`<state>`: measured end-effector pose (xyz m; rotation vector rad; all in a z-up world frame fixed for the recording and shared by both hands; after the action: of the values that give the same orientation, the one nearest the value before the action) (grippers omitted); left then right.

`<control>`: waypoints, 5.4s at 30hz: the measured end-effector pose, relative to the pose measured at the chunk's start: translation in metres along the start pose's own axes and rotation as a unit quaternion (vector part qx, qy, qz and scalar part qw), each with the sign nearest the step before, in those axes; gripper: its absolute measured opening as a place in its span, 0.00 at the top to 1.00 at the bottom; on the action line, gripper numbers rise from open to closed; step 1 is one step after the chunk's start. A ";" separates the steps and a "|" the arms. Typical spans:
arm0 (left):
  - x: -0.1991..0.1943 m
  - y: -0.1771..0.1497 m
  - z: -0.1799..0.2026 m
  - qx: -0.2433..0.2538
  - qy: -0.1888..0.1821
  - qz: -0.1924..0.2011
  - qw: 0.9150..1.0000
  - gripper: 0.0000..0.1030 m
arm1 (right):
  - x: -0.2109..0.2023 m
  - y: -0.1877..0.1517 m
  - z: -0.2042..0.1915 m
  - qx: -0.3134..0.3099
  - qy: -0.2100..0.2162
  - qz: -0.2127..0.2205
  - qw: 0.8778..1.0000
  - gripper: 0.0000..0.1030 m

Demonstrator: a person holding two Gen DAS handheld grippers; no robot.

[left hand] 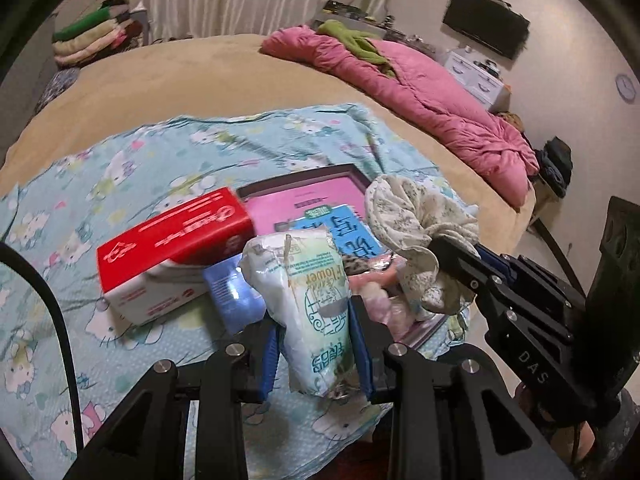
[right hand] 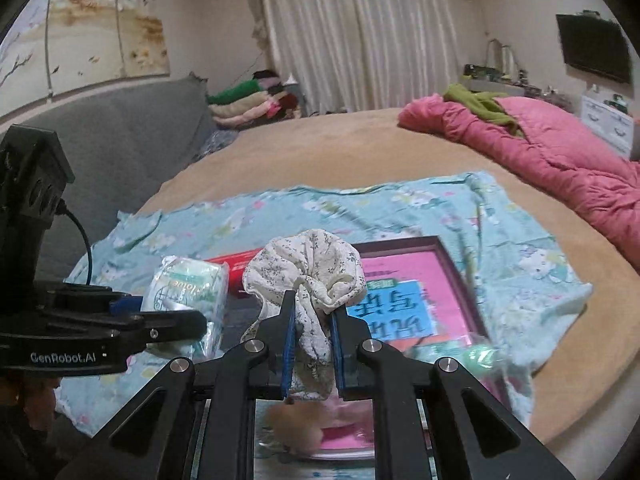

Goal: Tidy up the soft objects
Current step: 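Carry the tissue pack with the left tool while the right tool carries the lace scrunchie over the tray, then open the right tool to drop the lace scrunchie while the left tool releases the tissue pack into the tray, then withdraw both tools up and away from the tray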

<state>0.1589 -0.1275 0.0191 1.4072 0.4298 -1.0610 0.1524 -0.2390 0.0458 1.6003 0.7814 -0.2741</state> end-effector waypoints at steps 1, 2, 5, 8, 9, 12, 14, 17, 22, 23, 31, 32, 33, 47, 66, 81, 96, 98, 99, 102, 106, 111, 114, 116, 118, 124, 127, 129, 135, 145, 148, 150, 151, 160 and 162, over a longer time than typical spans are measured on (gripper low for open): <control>0.001 0.002 0.005 0.003 -0.001 0.000 1.000 0.69 | -0.002 0.001 0.004 0.005 -0.002 0.003 1.000 0.85; 0.002 0.003 0.008 0.006 -0.002 0.000 1.000 0.69 | -0.004 0.002 0.008 0.009 -0.003 0.004 1.000 0.85; 0.006 0.007 0.016 0.016 0.000 -0.002 1.000 0.69 | -0.008 0.003 0.016 0.017 -0.007 0.010 1.000 0.85; 0.011 0.011 0.023 0.021 -0.001 -0.004 1.000 0.69 | -0.011 0.004 0.024 0.024 -0.010 0.012 1.000 0.85; 0.014 0.012 0.025 0.025 0.000 -0.007 1.000 0.69 | -0.012 0.004 0.026 0.027 -0.011 0.012 1.000 0.85; 0.023 0.013 0.030 0.032 0.001 -0.015 0.999 0.69 | -0.013 0.003 0.032 0.033 -0.015 0.013 0.999 0.85; 0.028 0.014 0.033 0.037 0.004 -0.017 0.999 0.69 | -0.013 0.002 0.037 0.038 -0.017 0.012 0.999 0.85; 0.037 0.014 0.037 0.047 0.012 -0.024 0.999 0.69 | -0.011 0.000 0.042 0.044 -0.020 0.008 0.999 0.85; 0.051 0.013 0.039 0.054 0.017 -0.036 0.998 0.69 | -0.006 -0.008 0.050 0.055 -0.024 -0.002 0.998 0.85; 0.054 0.012 0.040 0.056 0.018 -0.039 0.998 0.69 | -0.004 -0.009 0.052 0.056 -0.024 -0.004 0.998 0.85; 0.076 0.007 0.035 0.048 0.014 -0.061 0.997 0.69 | 0.015 -0.024 0.059 0.063 -0.024 -0.031 0.997 0.85; 0.079 0.006 0.033 0.046 0.012 -0.063 0.997 0.69 | 0.017 -0.025 0.059 0.062 -0.024 -0.033 0.997 0.85; 0.081 0.005 0.032 0.045 0.012 -0.065 0.997 0.69 | 0.019 -0.027 0.059 0.061 -0.024 -0.036 0.997 0.85; 0.111 0.006 0.024 0.037 0.003 -0.087 0.995 0.69 | 0.050 -0.052 0.068 0.056 -0.032 -0.080 0.995 0.85; 0.132 0.018 0.018 0.028 0.001 -0.094 0.995 0.69 | 0.082 -0.059 0.081 0.048 -0.057 -0.094 0.993 0.82; 0.151 0.020 0.018 0.019 -0.008 -0.109 0.994 0.69 | 0.067 -0.049 0.087 0.066 -0.056 -0.070 0.994 0.68; 0.158 0.017 0.015 0.012 -0.002 -0.120 0.993 0.63 | 0.057 -0.042 0.090 0.079 -0.058 -0.062 0.993 0.61; 0.157 0.017 0.016 0.011 -0.003 -0.118 0.993 0.62 | 0.056 -0.041 0.091 0.079 -0.059 -0.060 0.993 0.60; 0.157 0.018 0.016 0.012 -0.003 -0.117 0.993 0.60 | 0.056 -0.041 0.091 0.080 -0.060 -0.060 0.993 0.59; 0.155 0.019 0.017 0.016 0.001 -0.116 0.993 0.58 | 0.055 -0.040 0.092 0.083 -0.061 -0.059 0.993 0.57; 0.152 0.021 0.019 0.021 0.002 -0.113 0.993 0.57 | 0.054 -0.040 0.094 0.085 -0.063 -0.060 0.993 0.55; 0.151 0.024 0.022 0.024 0.002 -0.109 0.994 0.57 | 0.054 -0.040 0.096 0.088 -0.066 -0.059 0.992 0.53; 0.151 0.024 0.022 0.021 0.000 -0.108 0.994 0.57 | 0.053 -0.040 0.097 0.090 -0.068 -0.059 0.992 0.53; 0.150 0.024 0.022 0.021 0.001 -0.108 0.994 0.57 | 0.053 -0.040 0.098 0.090 -0.070 -0.060 0.992 0.53; 0.151 0.024 0.022 0.022 0.001 -0.108 0.994 0.57 | 0.053 -0.041 0.099 0.092 -0.070 -0.060 0.991 0.52; 0.149 0.024 0.024 0.023 0.000 -0.107 0.994 0.56 | 0.054 -0.043 0.100 0.093 -0.073 -0.064 0.991 0.49; 0.145 0.023 0.025 0.024 0.000 -0.103 0.994 0.51 | 0.054 -0.044 0.102 0.094 -0.077 -0.065 0.990 0.48; 0.142 0.023 0.027 0.026 0.001 -0.100 0.995 0.46 | 0.053 -0.043 0.103 0.096 -0.081 -0.064 0.990 0.48; 0.128 0.025 0.029 0.038 0.018 -0.087 0.995 0.39 | 0.047 -0.038 0.104 0.096 -0.093 -0.055 0.990 0.38; 0.102 0.028 0.030 0.054 0.041 -0.064 0.996 0.38 | 0.033 -0.030 0.105 0.096 -0.113 -0.041 0.988 0.29; 0.091 0.026 0.030 0.053 0.050 -0.058 0.996 0.30 | 0.026 -0.025 0.103 0.092 -0.118 -0.031 0.988 0.26; 0.083 0.025 0.028 0.049 0.056 -0.051 0.996 0.26 | 0.020 -0.021 0.101 0.091 -0.119 -0.023 0.989 0.26; 0.078 0.024 0.027 0.046 0.057 -0.048 0.996 0.26 | 0.017 -0.020 0.099 0.091 -0.118 -0.021 0.989 0.25; 0.039 0.014 0.009 0.024 0.089 -0.025 0.995 0.25 | -0.006 -0.011 0.078 0.072 -0.111 -0.001 0.991 0.24; 0.031 0.011 0.005 0.023 0.098 -0.019 0.995 0.23 | -0.010 -0.010 0.073 0.067 -0.111 0.002 0.992 0.24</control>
<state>0.1816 -0.1447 0.0020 1.5564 0.5805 -0.9721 0.1571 -0.3116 0.0290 1.6635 0.5997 -0.5021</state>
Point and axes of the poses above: each gripper's, at about its wrist camera, not at the fingertips, and x roughly the way its jaws point, z to its right, y to its top, the point moved 9 cm from there along x, roughly the way its jaws point, and after that the axes turned 6 degrees about x, right-handed, at the moved point
